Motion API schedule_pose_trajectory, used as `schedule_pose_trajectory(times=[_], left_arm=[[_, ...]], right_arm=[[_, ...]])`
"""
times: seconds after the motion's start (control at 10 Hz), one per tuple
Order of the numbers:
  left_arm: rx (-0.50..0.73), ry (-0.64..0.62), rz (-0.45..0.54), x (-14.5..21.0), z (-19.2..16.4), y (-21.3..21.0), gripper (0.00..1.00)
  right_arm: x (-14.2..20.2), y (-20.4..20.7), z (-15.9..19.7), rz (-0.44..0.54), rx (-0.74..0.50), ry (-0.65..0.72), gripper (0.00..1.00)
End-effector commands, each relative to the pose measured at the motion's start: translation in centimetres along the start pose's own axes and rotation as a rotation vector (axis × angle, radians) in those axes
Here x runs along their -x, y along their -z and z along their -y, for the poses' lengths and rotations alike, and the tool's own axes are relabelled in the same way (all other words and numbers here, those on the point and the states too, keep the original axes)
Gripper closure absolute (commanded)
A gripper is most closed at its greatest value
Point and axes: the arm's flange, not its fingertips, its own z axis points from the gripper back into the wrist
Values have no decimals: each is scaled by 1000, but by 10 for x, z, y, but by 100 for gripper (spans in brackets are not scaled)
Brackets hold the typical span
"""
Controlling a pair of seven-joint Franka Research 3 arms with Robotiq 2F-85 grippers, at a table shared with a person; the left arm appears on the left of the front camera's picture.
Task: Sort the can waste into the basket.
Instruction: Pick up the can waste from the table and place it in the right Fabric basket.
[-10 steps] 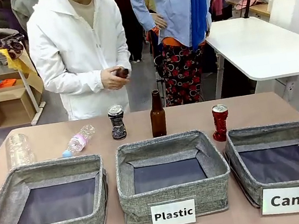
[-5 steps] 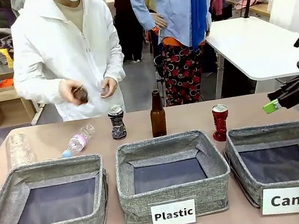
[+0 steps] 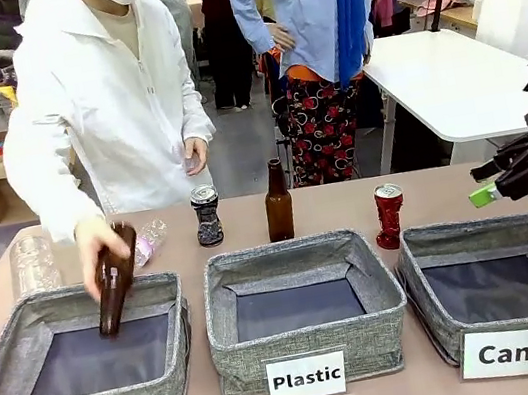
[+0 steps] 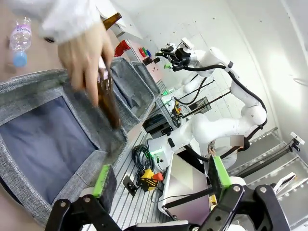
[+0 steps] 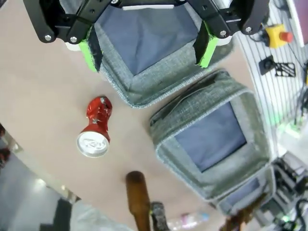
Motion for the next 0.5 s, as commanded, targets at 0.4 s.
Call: schedule_pose_trajectory(times=[0.4], left_arm=[[324,323,-20,20,153,-43,0]], right_arm=[[16,60,75,135,-93,-269,0]])
